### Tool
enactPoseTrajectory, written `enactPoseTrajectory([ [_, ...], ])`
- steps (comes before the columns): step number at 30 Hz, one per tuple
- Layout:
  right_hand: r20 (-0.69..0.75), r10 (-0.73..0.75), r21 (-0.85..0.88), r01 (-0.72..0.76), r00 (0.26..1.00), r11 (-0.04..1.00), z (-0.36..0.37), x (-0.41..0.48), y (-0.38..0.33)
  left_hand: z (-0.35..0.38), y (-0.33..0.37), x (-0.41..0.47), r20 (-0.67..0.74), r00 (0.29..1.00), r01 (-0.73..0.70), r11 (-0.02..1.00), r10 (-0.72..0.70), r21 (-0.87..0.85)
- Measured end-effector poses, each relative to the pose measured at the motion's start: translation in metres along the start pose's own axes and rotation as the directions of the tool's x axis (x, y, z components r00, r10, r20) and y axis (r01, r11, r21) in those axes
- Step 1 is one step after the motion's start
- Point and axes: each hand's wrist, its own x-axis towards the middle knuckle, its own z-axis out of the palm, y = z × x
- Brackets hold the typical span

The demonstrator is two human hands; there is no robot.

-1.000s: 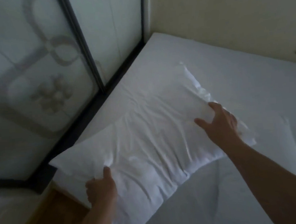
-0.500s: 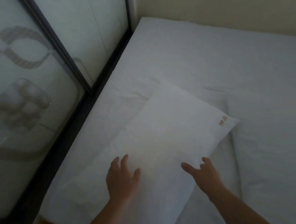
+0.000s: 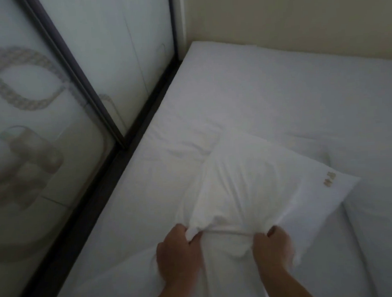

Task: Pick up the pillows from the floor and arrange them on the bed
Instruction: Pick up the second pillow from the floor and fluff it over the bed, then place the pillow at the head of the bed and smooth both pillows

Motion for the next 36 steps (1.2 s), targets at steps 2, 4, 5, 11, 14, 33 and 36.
enactPoseTrajectory([
  [2, -0.072, -0.094, 0.084, 0.1, 0.993, 0.991, -0.014, 0.001, -0.027, -0.021, 0.019, 0.007, -0.108, 0.994, -0.037, 0.99, 0.023, -0.133],
  [4, -0.139, -0.138, 0.137, 0.157, 0.981, 0.978, -0.035, 0.006, -0.062, -0.047, 0.045, 0.018, -0.203, 0.977, -0.112, 0.972, 0.069, -0.205],
  [5, -0.174, -0.158, 0.153, 0.186, 0.972, 0.971, -0.046, 0.011, -0.08, -0.059, 0.059, 0.024, -0.235, 0.968, -0.143, 0.963, 0.088, -0.228],
  [11, -0.176, -0.381, 0.156, 0.408, 0.907, 0.899, -0.095, 0.036, -0.19, -0.12, 0.124, 0.061, -0.362, 0.928, -0.226, 0.908, 0.09, -0.353],
  [14, -0.209, -0.472, 0.148, 0.505, 0.857, 0.851, -0.1, 0.053, -0.225, -0.13, 0.143, 0.08, -0.406, 0.911, -0.248, 0.881, 0.071, -0.402],
  [33, -0.333, -0.582, 0.184, 0.657, 0.742, 0.731, 0.008, 0.237, -0.368, -0.048, 0.226, 0.302, -0.531, 0.847, -0.274, 0.87, 0.016, -0.41],
  [36, -0.332, -0.56, 0.216, 0.639, 0.759, 0.738, 0.025, 0.271, -0.386, -0.041, 0.237, 0.34, -0.51, 0.86, -0.239, 0.899, 0.02, -0.368],
])
